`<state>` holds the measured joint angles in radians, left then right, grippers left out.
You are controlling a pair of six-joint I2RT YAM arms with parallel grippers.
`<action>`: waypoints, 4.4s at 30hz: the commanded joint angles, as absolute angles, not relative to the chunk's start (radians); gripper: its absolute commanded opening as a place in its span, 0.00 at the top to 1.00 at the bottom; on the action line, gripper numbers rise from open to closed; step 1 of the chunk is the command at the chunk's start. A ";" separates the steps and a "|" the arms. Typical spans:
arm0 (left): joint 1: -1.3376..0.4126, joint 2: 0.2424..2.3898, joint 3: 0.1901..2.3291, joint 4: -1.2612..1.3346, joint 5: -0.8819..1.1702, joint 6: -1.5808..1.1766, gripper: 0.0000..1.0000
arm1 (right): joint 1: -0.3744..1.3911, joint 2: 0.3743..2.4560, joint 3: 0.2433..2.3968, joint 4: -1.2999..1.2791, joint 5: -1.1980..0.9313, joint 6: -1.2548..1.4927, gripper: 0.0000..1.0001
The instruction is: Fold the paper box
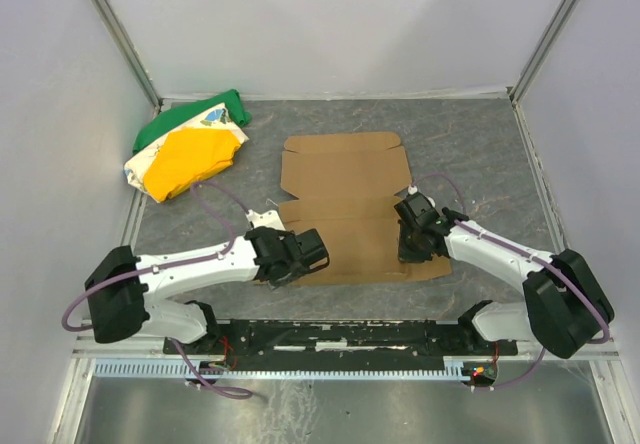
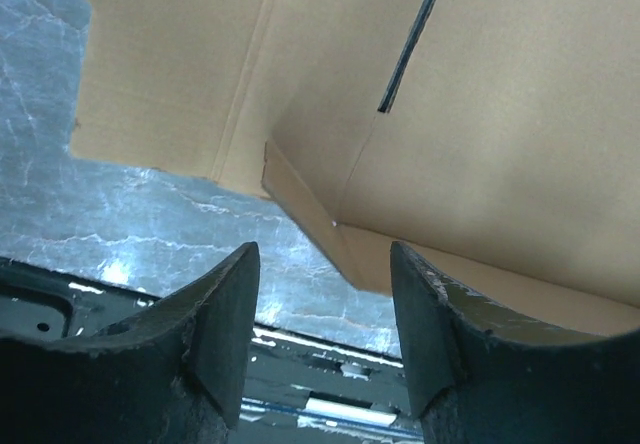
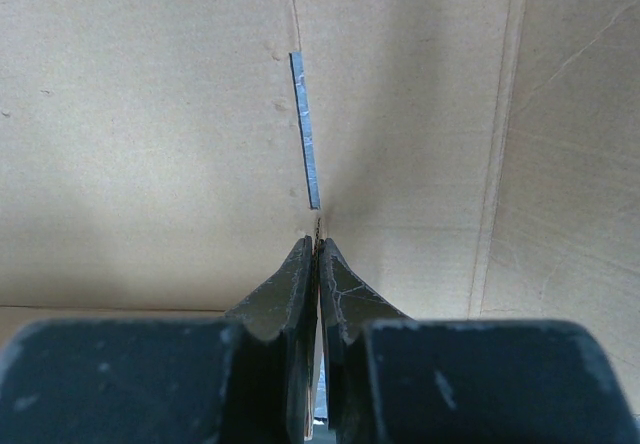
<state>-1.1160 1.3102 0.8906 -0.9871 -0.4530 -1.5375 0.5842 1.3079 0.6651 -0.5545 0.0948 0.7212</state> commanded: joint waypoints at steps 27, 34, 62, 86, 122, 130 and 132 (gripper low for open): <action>-1.092 1.499 0.888 -0.505 -0.494 -1.093 0.41 | 0.584 1.319 0.644 -0.512 0.082 0.743 0.88; -1.094 1.535 0.876 -0.472 -0.457 -1.096 0.41 | 0.584 1.342 0.647 -0.497 0.069 0.755 0.88; -0.628 1.425 1.123 -0.501 -0.582 -0.574 0.16 | 0.585 1.354 0.699 -0.537 0.089 0.705 0.86; -0.626 1.798 1.313 -0.546 -0.459 -0.348 0.48 | 0.584 1.364 0.674 -0.493 0.048 0.688 0.86; -0.578 1.661 1.181 -0.568 -0.288 -0.318 0.45 | 0.585 1.356 0.670 -0.491 0.046 0.687 0.86; -0.545 1.653 1.138 -0.531 -0.257 -0.345 0.47 | 0.584 1.356 0.666 -0.488 0.045 0.686 0.86; -0.543 1.662 1.140 -0.519 -0.237 -0.340 0.47 | 0.584 1.355 0.667 -0.488 0.042 0.686 0.86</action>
